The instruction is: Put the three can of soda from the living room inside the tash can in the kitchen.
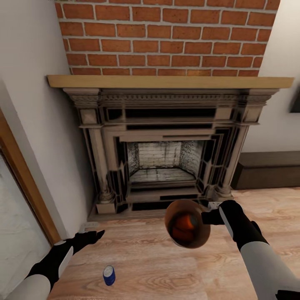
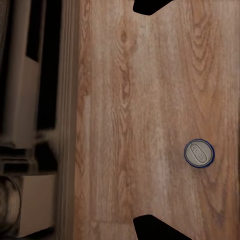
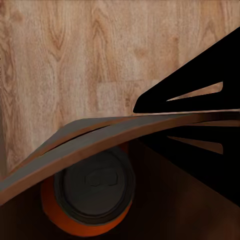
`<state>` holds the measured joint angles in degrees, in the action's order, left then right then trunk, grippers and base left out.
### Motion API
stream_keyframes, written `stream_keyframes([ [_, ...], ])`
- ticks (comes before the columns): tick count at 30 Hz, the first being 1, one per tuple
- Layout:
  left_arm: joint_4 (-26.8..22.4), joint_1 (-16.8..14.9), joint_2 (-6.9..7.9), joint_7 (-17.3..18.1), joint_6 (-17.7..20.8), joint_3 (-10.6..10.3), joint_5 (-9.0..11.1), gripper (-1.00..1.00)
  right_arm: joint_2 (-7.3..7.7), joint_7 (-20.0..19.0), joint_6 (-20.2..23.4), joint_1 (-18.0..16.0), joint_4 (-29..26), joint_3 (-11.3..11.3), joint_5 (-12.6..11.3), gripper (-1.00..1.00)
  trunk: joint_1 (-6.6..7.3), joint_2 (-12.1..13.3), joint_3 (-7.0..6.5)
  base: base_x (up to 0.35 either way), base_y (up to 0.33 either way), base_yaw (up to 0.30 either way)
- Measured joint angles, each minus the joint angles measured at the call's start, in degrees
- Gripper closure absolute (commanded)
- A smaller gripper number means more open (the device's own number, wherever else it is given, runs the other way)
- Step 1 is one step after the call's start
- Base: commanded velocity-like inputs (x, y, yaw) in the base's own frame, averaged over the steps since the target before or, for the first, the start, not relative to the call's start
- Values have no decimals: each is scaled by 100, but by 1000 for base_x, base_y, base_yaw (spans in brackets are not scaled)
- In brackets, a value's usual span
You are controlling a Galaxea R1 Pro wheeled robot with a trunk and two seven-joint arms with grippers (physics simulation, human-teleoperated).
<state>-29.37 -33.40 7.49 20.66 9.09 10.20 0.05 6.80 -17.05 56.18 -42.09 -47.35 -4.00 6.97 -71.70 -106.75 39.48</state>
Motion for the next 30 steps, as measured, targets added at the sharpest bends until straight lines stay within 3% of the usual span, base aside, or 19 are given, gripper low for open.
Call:
stream_keyframes([
  [14,1,0,-16,-2,3,-1,-3,-100,5,-6,7,1,-1,-5,-58,100,0,0,37,0,-53,213],
  [30,1,0,-32,-9,3,8,2,-100,6,-4,-13,2,0,97,38,100,0,0,46,13,-252,17],
])
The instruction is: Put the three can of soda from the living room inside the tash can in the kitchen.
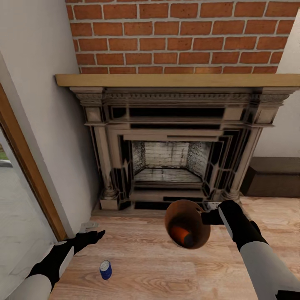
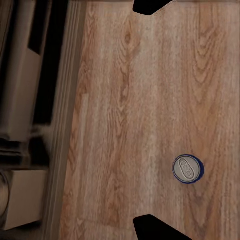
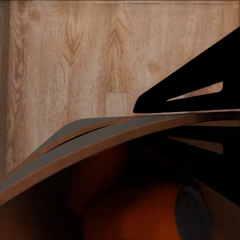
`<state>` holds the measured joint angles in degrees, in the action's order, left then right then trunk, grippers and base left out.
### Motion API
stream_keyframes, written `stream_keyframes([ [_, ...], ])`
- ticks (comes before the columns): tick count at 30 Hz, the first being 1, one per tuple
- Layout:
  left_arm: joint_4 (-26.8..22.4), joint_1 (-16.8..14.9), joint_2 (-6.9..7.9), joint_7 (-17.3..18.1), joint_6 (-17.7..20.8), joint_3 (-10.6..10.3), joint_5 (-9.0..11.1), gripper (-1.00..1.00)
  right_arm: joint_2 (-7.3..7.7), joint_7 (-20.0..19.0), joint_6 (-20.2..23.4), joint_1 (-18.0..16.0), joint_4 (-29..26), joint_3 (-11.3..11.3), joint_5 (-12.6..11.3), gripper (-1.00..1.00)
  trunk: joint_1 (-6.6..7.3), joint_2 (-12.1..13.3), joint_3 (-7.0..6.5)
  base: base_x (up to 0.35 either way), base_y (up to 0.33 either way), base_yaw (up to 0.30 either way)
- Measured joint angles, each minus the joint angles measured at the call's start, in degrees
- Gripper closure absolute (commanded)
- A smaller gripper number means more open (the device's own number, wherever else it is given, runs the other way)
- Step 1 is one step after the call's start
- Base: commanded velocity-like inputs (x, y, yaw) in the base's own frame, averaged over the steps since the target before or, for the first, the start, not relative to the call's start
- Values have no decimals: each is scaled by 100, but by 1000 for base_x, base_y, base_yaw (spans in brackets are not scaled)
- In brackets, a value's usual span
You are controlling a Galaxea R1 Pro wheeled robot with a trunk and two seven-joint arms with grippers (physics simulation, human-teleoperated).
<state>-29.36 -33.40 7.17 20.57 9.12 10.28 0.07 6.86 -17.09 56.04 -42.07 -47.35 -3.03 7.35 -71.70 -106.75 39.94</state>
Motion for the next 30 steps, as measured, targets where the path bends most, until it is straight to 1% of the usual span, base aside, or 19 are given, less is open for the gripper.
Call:
stream_keyframes([
  [2,0,0,2,0,-3,0,1,-100,-2,8,-6,0,0,13,51,100,0,0,8,82,-81,76],
  [3,0,0,2,0,-4,0,1,-100,-3,7,-4,0,0,17,37,100,0,0,13,66,-46,107],
  [7,0,0,2,0,-6,0,2,-100,-7,-3,12,0,-1,31,-104,100,0,0,38,31,-22,137],
  [12,0,0,3,0,-6,0,2,-100,-7,7,1,0,0,34,-7,100,0,0,71,9,-6,162],
  [16,0,0,7,0,-6,0,0,-100,-8,2,9,0,0,36,-74,100,0,0,97,81,-10,170],
  [23,4,0,4,0,-6,0,-5,-100,-8,3,6,0,0,36,-47,100,0,0,140,256,-102,149],
  [26,7,0,4,0,-7,-2,-6,-100,-8,3,8,0,-1,36,-70,100,0,0,148,303,-105,46],
  [30,8,0,4,0,-6,-4,-6,-100,-8,13,1,0,0,35,-11,100,0,0,152,315,-55,18],
])
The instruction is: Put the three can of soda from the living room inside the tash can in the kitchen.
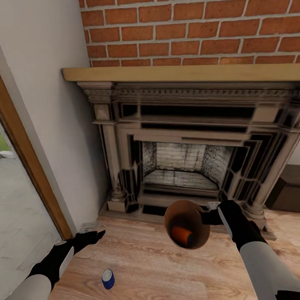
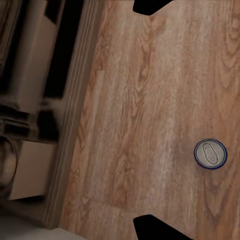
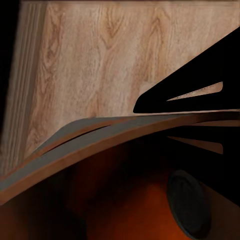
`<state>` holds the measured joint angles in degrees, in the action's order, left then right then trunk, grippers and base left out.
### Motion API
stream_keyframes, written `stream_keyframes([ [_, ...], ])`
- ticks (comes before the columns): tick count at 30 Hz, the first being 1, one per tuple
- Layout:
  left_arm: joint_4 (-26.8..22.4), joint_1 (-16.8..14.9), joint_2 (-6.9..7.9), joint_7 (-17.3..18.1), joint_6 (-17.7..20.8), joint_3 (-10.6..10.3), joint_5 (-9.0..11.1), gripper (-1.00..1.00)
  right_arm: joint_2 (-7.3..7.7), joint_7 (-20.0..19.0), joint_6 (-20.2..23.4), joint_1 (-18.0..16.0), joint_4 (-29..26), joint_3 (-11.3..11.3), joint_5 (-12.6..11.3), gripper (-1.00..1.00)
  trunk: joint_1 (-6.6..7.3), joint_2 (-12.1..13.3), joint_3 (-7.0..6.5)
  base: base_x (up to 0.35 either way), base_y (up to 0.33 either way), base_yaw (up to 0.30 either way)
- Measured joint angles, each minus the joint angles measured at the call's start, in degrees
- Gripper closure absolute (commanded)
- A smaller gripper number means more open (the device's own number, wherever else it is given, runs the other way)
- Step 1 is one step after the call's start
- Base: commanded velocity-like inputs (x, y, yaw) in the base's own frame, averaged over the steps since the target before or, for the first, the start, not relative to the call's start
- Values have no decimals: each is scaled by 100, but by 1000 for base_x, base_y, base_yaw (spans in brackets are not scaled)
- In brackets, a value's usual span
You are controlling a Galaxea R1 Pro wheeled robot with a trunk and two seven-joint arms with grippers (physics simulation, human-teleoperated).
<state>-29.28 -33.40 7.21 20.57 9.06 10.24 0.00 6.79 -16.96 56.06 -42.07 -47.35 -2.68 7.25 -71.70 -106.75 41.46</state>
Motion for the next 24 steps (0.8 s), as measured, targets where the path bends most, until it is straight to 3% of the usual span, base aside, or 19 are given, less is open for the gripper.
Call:
stream_keyframes([
  [12,-5,0,0,0,0,-4,5,-100,0,-4,1,0,0,0,-13,100,0,0,1,304,-5,2],
  [20,-8,0,0,8,2,2,16,-100,3,-10,5,0,-1,-3,-49,100,0,0,1,53,0,0],
  [24,-8,-2,-1,8,6,4,13,-100,7,-11,4,0,0,-7,-32,100,-87,-159,73,8,0,0],
])
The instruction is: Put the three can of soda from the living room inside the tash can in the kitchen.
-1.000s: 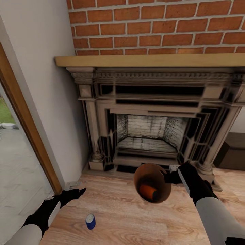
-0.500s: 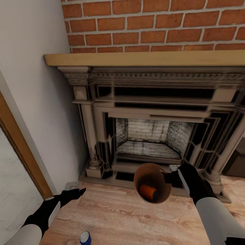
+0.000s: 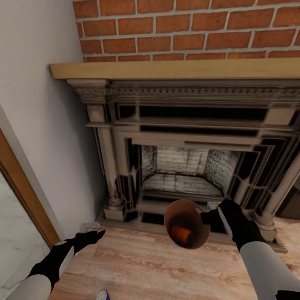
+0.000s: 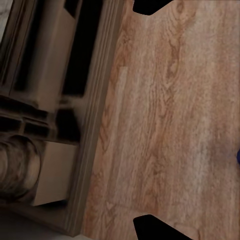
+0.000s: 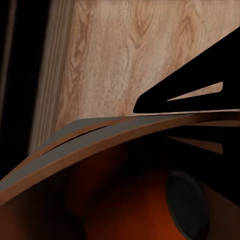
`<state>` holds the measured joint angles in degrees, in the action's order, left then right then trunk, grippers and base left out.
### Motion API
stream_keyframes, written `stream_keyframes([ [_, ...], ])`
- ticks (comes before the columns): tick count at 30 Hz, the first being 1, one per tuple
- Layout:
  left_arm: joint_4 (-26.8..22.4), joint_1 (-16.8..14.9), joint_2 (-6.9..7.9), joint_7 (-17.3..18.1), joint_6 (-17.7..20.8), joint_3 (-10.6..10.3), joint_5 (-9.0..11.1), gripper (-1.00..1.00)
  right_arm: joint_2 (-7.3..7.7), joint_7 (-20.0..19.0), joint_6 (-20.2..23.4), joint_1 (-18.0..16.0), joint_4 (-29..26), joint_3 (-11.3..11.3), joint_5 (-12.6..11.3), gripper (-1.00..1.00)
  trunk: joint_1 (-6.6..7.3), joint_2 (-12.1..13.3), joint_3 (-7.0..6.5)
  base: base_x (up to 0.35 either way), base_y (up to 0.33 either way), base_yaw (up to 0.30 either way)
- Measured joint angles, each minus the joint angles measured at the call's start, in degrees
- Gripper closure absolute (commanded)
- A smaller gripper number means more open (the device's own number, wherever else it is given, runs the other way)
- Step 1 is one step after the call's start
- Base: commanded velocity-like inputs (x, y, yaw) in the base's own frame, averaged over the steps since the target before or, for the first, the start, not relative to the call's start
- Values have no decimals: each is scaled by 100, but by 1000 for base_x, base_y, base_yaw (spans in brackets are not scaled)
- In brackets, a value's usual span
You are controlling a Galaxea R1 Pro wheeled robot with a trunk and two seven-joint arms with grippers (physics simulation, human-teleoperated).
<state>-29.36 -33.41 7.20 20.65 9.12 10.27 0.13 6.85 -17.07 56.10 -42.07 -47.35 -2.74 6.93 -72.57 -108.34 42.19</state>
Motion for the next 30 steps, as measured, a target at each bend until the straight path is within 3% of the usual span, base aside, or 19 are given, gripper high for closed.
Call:
stream_keyframes([
  [9,21,2,14,-1,-34,-2,-13,-100,20,-22,56,-9,0,-31,-4,100,-198,-361,162,1,0,0],
  [18,425,-13,35,2,-69,-16,-23,-100,13,-27,125,-25,0,-37,-17,100,-395,-722,323,0,0,0],
  [21,440,-12,40,22,-75,-17,-24,-100,13,-27,371,-178,28,-29,26,100,-461,-842,377,0,0,0],
  [30,448,-15,44,13,-78,-17,-51,-100,12,-19,374,-503,5,-24,-11,100,-659,-1203,538,0,0,0],
])
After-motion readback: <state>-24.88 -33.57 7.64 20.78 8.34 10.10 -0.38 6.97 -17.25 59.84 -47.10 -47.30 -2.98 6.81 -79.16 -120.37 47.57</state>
